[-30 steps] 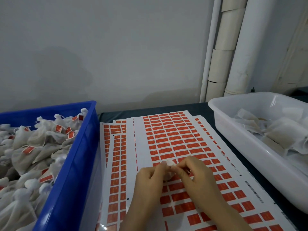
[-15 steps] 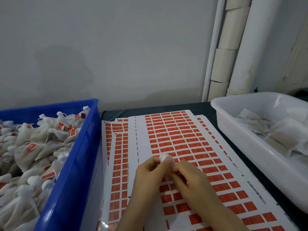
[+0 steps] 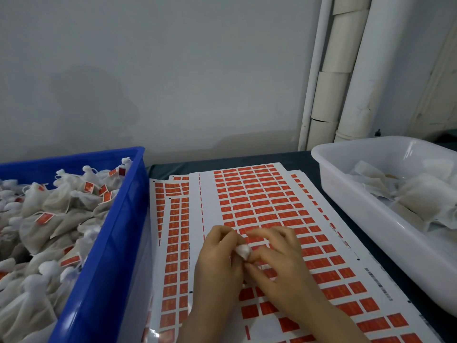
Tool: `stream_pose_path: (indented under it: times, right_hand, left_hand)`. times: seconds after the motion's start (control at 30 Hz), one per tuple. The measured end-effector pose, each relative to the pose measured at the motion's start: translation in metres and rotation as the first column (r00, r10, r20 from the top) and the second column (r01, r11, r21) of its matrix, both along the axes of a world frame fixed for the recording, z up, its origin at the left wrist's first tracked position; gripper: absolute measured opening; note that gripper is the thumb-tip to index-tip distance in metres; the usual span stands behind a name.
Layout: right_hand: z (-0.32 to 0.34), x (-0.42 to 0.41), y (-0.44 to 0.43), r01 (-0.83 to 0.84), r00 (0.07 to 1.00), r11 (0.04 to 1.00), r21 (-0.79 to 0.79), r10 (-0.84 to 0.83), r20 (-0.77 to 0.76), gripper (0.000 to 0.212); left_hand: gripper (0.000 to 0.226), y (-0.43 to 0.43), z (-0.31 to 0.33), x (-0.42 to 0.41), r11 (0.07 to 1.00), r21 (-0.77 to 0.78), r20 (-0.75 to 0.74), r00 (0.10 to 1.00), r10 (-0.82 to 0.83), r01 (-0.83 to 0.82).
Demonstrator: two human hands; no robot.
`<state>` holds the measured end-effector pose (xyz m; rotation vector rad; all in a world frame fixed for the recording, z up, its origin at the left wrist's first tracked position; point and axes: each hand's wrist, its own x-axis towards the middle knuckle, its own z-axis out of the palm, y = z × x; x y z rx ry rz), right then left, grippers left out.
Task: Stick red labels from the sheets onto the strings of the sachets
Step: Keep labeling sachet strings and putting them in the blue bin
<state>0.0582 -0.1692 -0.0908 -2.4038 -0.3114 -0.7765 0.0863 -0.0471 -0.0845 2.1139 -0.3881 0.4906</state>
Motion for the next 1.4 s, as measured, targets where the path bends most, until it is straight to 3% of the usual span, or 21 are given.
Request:
stream_pose_path:
  times: [0.1, 0.23, 0.33, 0.43, 0.57, 0.7, 0.83, 1.03, 1.1, 1.27, 1.4]
  right_hand:
    - [-0.002, 0.001, 0.0, -0.006, 1.0, 1.0, -0.007, 0.006, -0.01, 0.012]
    - [-0.001, 0.002, 0.001, 0.035, 0.997, 0.999, -0.033, -0.032, 0.068, 0.005]
    - [-0.002, 0.004, -0.001, 0.084, 0.987, 0.991, -0.105, -0.068, 0.148, 0.014]
    - [-0.002, 0.004, -0.002, 0.132, 0.973, 0.979, -0.156, -0.097, 0.21, 0.017]
    - [-0.001, 0.005, -0.001, 0.142, 0.963, 0.962, -0.235, -0.078, 0.259, 0.018]
    - [0.0, 0.004, 0.001, 0.129, 0.965, 0.965, -0.228, -0.068, 0.255, 0.017]
    - [0.0, 0.002, 0.002, 0.082, 0.97, 0.984, -0.159, -0.042, 0.24, 0.011]
    - [0.003, -0.004, 0.004, 0.074, 0.99, 0.995, 0.062, -0.081, 0.116, 0.011]
    - [0.006, -0.005, 0.004, 0.078, 0.99, 0.993, 0.086, -0.087, 0.112, 0.012]
    - [0.011, -0.007, -0.003, 0.038, 0.989, 0.988, 0.148, -0.059, 0.136, 0.046]
    - [0.009, -0.002, -0.011, 0.002, 0.98, 0.99, 0.141, -0.03, 0.197, 0.043]
  left_hand:
    - [0.025, 0.0, 0.003, 0.0, 0.995, -0.04, 0.054, 0.995, 0.089, -0.087]
    - [0.025, -0.001, 0.004, 0.003, 0.942, -0.253, -0.141, 0.972, 0.188, -0.219]
    - [0.017, 0.0, 0.003, 0.004, 0.923, -0.312, -0.284, 0.949, 0.136, -0.226]
    - [0.024, -0.001, 0.005, 0.002, 0.91, -0.362, -0.393, 0.918, 0.048, -0.203]
    - [0.02, -0.003, 0.009, 0.0, 0.828, -0.531, -0.485, 0.866, -0.124, -0.179]
    - [0.005, -0.001, 0.009, 0.001, 0.786, -0.592, -0.525, 0.825, -0.209, -0.178]
    - [0.017, 0.0, 0.012, 0.002, 0.747, -0.656, -0.49, 0.814, -0.312, -0.108]
    - [0.017, 0.004, 0.017, -0.002, 0.794, -0.608, -0.438, 0.835, -0.334, -0.002]
    - [0.027, 0.004, 0.016, -0.001, 0.816, -0.579, -0.433, 0.846, -0.311, 0.004]
    - [0.034, 0.005, 0.017, -0.002, 0.864, -0.497, -0.44, 0.834, -0.334, 0.084]
    - [0.032, 0.004, 0.016, -0.002, 0.889, -0.433, -0.463, 0.81, -0.359, 0.146]
